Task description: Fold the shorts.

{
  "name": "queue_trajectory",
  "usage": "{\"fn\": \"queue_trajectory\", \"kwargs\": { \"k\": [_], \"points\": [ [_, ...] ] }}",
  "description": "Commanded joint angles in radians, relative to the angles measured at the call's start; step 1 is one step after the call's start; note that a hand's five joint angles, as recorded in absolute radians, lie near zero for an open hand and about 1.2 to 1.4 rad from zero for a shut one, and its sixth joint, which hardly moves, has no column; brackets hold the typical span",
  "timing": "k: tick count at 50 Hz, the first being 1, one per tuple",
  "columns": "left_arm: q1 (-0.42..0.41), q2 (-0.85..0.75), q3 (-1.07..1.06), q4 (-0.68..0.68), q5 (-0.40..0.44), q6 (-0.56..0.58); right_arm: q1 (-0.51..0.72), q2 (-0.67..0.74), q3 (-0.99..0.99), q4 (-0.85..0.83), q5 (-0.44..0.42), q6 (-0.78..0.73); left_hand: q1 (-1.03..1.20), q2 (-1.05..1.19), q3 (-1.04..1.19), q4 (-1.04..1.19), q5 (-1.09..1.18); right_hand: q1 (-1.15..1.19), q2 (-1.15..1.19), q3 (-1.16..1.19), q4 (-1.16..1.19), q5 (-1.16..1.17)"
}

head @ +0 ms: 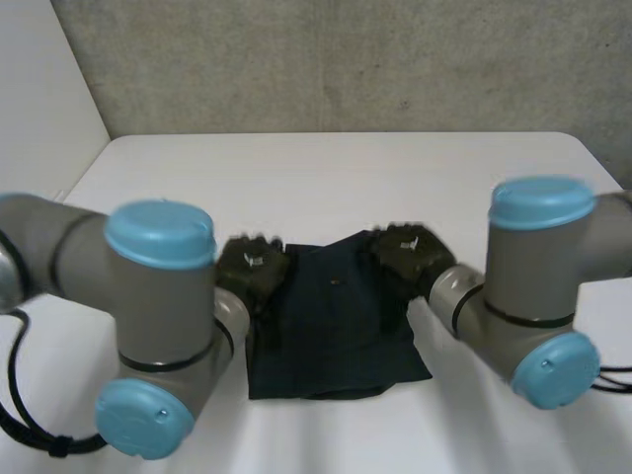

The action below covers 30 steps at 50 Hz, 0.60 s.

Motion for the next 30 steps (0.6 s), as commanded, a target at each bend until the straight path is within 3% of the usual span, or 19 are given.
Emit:
{"fn": "queue_trajectory", "kwargs": {
  "k": [1,5,12,30],
  "points": [
    [0.106,0.258,0.078,-0.016,0.033,-0.038,-0.046,-0.273,-0.012,-0.050,0.121,0.052,0.001,-0.020,-0.029,-0.022,-0.036,-0.018,-0.044,-0.039,-0.060,-0.049],
    [0.203,0.345,0.149,-0.124,0.069,-0.116,-0.099,-0.385,-0.051,-0.019,0.238,0.065,0.010,-0.011,-0.020,-0.013,-0.027,-0.018,-0.044,-0.039,-0.060,-0.049],
    [0.300,0.366,0.272,-0.382,0.174,-0.207,-0.142,-0.424,-0.075,0.131,0.249,0.079,-0.002,-0.023,-0.032,-0.024,-0.039,-0.018,-0.044,-0.039,-0.060,-0.049],
    [0.311,0.382,0.264,-0.398,0.190,-0.223,-0.148,-0.437,-0.065,0.137,0.230,0.088,-0.008,-0.029,-0.039,-0.031,-0.045,-0.018,-0.044,-0.039,-0.060,-0.049]
  ]
}}
